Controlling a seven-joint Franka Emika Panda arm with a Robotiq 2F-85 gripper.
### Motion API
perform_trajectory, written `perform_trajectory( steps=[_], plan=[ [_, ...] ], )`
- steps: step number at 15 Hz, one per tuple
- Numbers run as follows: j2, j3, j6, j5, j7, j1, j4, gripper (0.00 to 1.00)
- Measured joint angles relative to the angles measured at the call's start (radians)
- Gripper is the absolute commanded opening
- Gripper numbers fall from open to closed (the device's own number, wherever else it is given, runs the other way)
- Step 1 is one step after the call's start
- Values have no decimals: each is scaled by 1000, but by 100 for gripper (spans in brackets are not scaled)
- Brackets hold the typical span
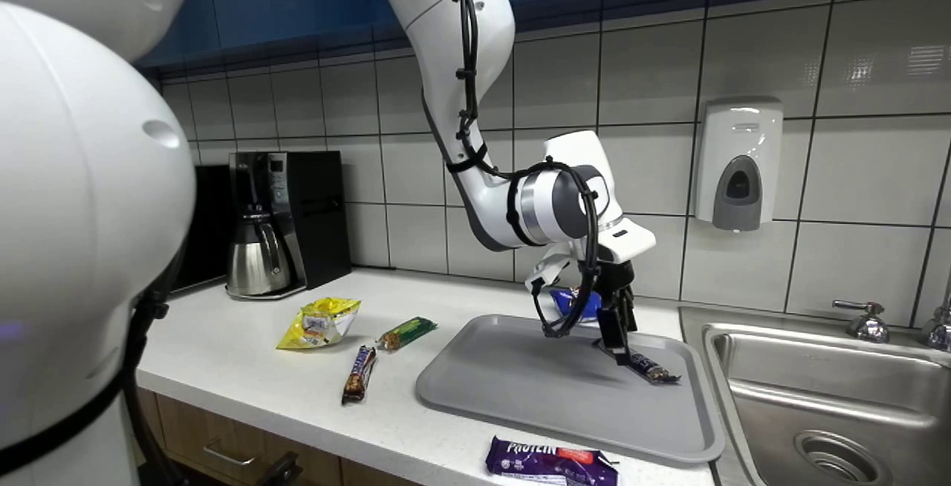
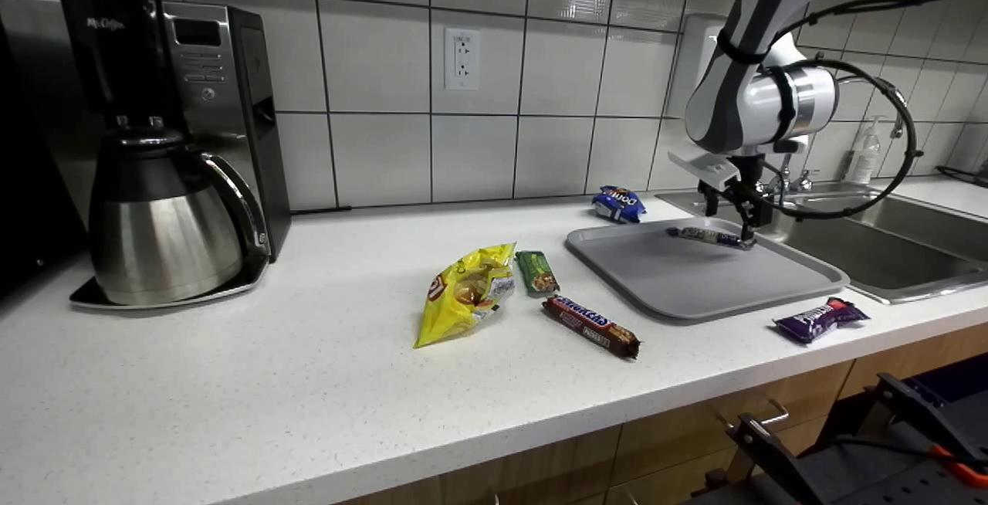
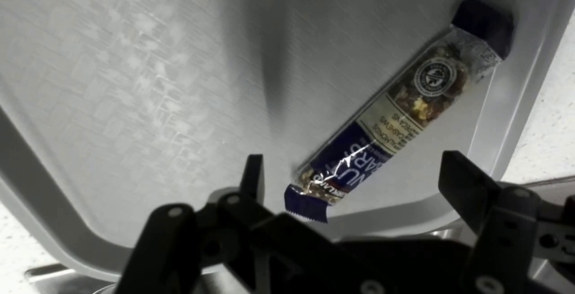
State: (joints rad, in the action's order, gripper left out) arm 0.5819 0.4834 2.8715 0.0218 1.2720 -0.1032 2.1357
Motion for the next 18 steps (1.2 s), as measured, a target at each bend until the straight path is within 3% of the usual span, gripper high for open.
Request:
perform_trajectory(
  steps=[9, 18],
  plan=[
    [56, -4, -73, 47, 131, 6, -58, 100],
    [89, -32, -131, 64, 180, 49, -129, 100]
  ],
)
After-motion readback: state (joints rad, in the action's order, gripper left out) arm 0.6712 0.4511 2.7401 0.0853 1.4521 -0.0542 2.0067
